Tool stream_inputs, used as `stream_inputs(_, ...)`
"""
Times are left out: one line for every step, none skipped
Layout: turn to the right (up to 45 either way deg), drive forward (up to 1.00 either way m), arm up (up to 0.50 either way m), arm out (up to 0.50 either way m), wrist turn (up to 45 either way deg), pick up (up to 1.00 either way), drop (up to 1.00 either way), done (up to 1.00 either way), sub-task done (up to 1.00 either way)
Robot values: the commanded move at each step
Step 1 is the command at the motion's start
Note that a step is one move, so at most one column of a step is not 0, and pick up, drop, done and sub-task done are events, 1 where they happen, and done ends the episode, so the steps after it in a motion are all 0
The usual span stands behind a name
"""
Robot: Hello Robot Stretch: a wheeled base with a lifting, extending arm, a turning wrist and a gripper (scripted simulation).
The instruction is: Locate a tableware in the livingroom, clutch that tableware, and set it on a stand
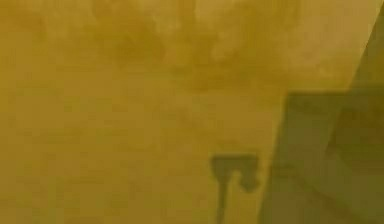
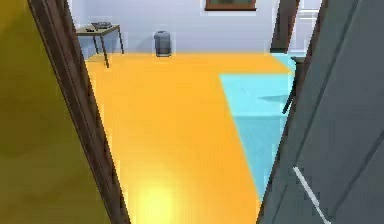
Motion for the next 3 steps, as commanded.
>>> stream_inputs(45.0, 0.0, 0.0, 0.0, 0.0, 0.0, 0.0, 0.0, 0.0)
stream_inputs(33.0, 0.0, 0.0, 0.0, 0.0, 0.0, 0.0, 0.0, 0.0)
stream_inputs(0.0, 0.9, 0.0, 0.0, 0.0, 0.0, 0.0, 0.0, 0.0)
